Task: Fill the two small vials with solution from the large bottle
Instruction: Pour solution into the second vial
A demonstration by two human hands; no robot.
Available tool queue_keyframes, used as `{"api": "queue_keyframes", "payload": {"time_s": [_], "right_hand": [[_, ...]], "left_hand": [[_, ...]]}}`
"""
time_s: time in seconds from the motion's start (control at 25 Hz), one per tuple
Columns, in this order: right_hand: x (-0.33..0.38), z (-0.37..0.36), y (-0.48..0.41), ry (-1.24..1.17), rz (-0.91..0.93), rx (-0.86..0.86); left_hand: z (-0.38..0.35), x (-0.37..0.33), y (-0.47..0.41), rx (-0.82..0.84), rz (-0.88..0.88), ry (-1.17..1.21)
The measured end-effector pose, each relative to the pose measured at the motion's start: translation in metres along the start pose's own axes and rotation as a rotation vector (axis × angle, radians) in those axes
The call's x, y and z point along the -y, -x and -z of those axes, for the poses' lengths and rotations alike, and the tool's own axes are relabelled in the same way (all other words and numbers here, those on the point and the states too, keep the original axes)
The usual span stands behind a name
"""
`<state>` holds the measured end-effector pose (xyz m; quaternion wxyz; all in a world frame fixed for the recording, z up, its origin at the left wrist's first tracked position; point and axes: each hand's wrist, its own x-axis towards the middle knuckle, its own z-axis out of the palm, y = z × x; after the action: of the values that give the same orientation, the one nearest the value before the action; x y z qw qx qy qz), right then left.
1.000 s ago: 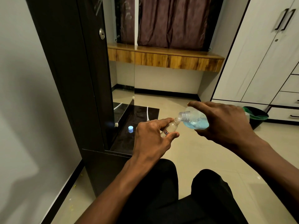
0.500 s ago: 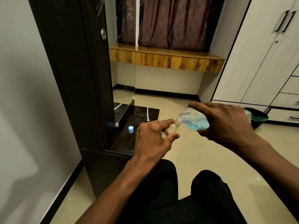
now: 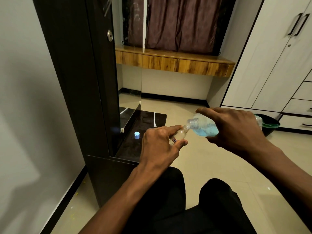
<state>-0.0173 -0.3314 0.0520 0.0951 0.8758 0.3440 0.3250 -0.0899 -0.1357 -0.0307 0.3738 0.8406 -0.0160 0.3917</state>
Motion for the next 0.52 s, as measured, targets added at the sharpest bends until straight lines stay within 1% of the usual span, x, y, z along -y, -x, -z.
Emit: {"api": "queue_keyframes", "payload": {"time_s": [0.52], "right_hand": [[0.0016,0.0010,-0.0022,0.011,-0.002,0.015]], "left_hand": [[0.0012,-0.0007,0.0004,0.000,0.007,-0.015]]}}
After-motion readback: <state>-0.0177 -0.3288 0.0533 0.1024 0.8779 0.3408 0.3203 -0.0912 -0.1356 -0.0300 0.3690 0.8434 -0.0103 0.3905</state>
